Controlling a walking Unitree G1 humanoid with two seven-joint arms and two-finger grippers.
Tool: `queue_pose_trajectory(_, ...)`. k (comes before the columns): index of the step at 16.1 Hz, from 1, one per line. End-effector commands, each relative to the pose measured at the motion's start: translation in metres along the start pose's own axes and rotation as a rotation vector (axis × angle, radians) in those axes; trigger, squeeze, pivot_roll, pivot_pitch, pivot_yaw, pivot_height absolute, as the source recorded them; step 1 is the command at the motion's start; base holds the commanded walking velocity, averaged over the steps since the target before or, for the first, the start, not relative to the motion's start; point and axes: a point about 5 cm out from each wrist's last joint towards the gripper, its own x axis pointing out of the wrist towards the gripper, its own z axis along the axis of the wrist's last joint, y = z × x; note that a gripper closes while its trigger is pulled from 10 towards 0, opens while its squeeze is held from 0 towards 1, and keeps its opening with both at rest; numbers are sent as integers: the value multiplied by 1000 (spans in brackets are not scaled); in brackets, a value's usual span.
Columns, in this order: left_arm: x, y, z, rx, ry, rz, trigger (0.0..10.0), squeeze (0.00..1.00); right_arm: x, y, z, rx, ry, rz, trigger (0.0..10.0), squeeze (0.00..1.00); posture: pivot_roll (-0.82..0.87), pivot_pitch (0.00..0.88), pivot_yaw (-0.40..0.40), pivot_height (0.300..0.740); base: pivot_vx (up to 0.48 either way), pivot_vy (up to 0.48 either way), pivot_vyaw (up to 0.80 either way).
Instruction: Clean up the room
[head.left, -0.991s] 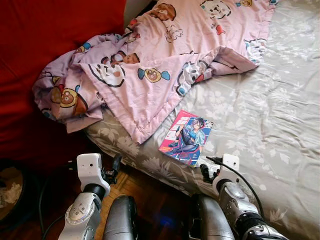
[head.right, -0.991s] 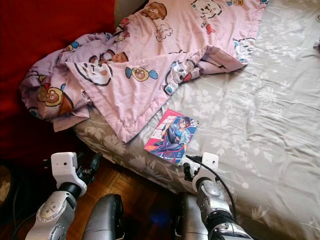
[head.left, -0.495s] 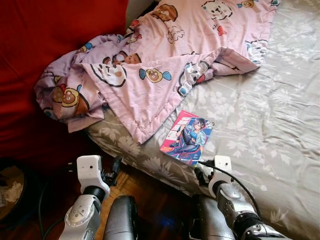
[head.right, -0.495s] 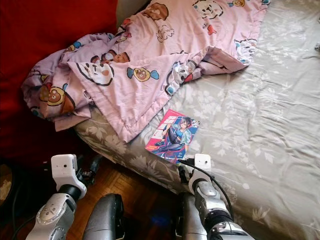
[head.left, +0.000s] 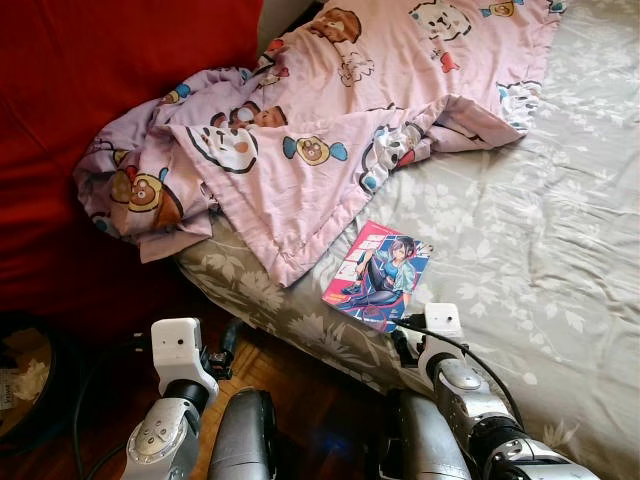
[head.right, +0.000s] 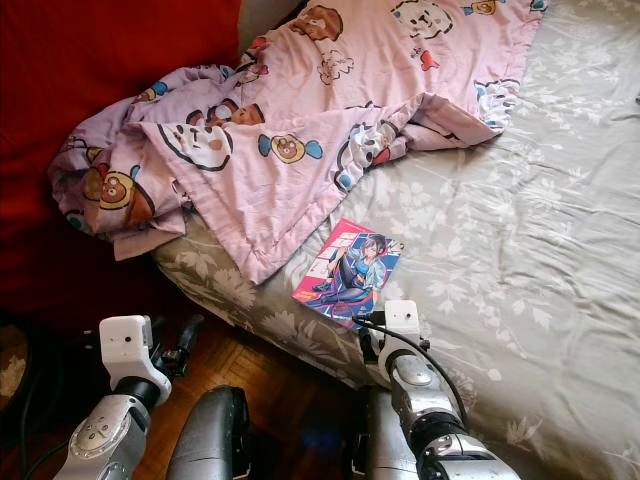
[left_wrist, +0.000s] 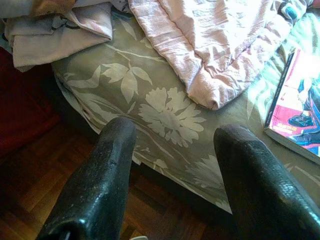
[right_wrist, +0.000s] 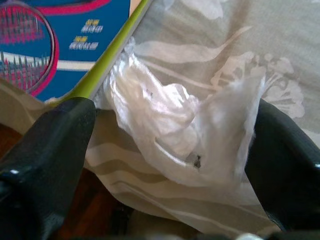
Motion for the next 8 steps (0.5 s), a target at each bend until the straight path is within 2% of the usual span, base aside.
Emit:
queue_pose_trajectory(1,-6,1,-6,14,29,9,10000,0,-2,1,-15,-11,60,1,10000,0,114,293,0,626,0,0,0)
queue_pose_trajectory(4,-8,1,-7,16,34,11,10000,0,-3,-3,-19,-14,77,-40,10000,0,115,301,2,626,0,0,0)
queue_pose_trajectory(5,-10,1,-8,17,40,12,10000,0,-3,-10,-18,9,72,-87,10000,0,115,302,3,626,0,0,0)
queue_pose_trajectory(7,-11,1,-9,17,43,11,10000,0,-3,-11,-16,30,60,-94,10000,0,115,305,4,626,0,0,0)
queue_pose_trajectory(8,-12,1,-9,16,45,12,10000,0,-2,-11,-14,28,50,-79,7451,0,115,305,4,626,0,0,0)
